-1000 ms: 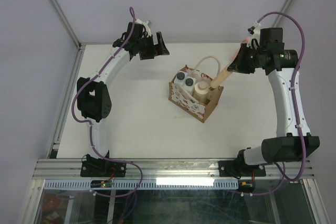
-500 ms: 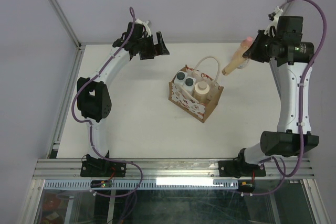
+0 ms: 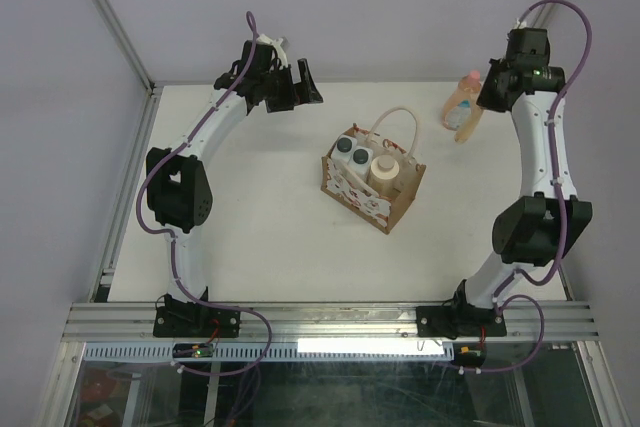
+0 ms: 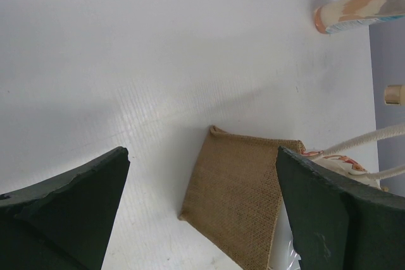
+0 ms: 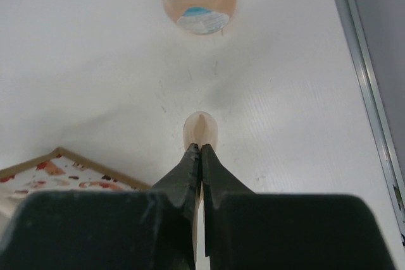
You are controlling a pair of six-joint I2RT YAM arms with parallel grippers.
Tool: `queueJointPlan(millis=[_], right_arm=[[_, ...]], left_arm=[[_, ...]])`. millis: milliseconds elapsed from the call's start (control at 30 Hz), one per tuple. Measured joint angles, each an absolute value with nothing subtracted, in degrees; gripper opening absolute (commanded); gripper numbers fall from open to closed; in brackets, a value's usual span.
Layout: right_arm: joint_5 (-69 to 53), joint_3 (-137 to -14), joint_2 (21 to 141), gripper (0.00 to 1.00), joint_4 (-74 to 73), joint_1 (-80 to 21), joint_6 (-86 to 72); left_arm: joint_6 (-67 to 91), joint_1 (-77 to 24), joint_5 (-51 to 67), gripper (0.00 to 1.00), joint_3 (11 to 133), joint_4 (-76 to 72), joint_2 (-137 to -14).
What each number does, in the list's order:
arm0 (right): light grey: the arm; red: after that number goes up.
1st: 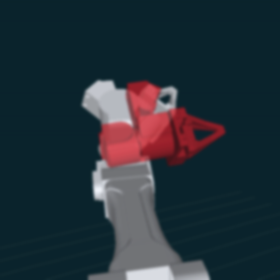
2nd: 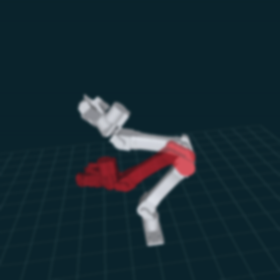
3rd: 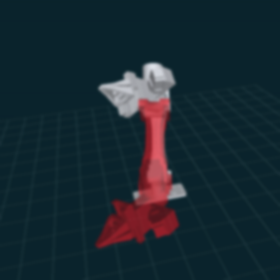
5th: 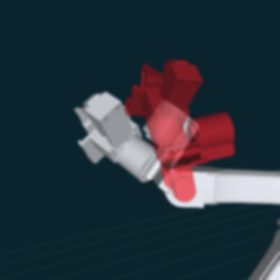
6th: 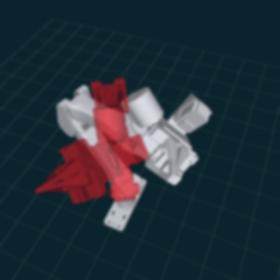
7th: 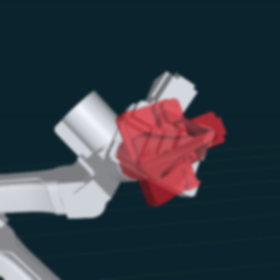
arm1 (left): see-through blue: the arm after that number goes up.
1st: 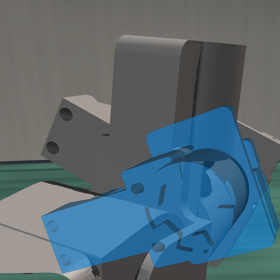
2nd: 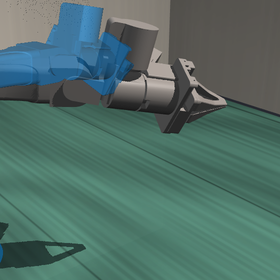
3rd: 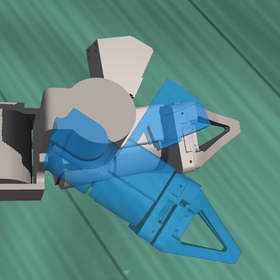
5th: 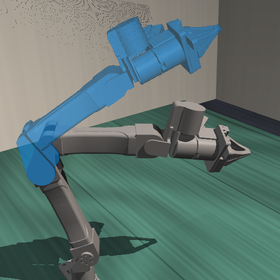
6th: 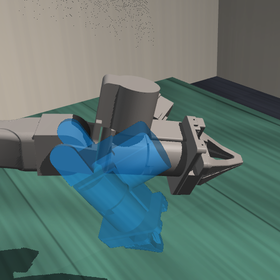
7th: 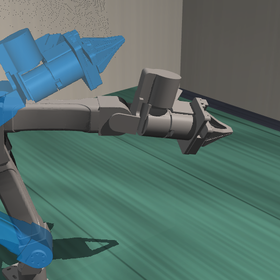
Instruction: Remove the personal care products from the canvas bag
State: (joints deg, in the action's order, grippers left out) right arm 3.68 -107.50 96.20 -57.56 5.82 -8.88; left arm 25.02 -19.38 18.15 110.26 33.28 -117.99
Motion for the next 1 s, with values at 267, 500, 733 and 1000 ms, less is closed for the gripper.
queueJointPlan(millis=[267, 500, 733, 1000], right_arm=[[8.8, -105.7, 102.4, 0.00, -49.4, 5.8, -8.9], [11.0, -105.3, 106.5, 0.00, -44.4, 5.8, -8.1], [12.4, -108.2, 113.5, 0.00, -43.5, 5.9, -6.2], [12.5, -112.0, 117.9, 0.00, -43.2, 5.9, -5.4]], left_arm=[[24.7, -19.4, 18.2, 0.99, 110.4, 33.4, -118.0], [24.2, -19.0, 18.6, 0.99, 110.4, 33.5, -118.0], [23.8, -18.1, 19.0, 0.99, 110.4, 33.5, -118.0], [23.8, -17.1, 20.1, 0.99, 110.6, 33.4, -118.0]])
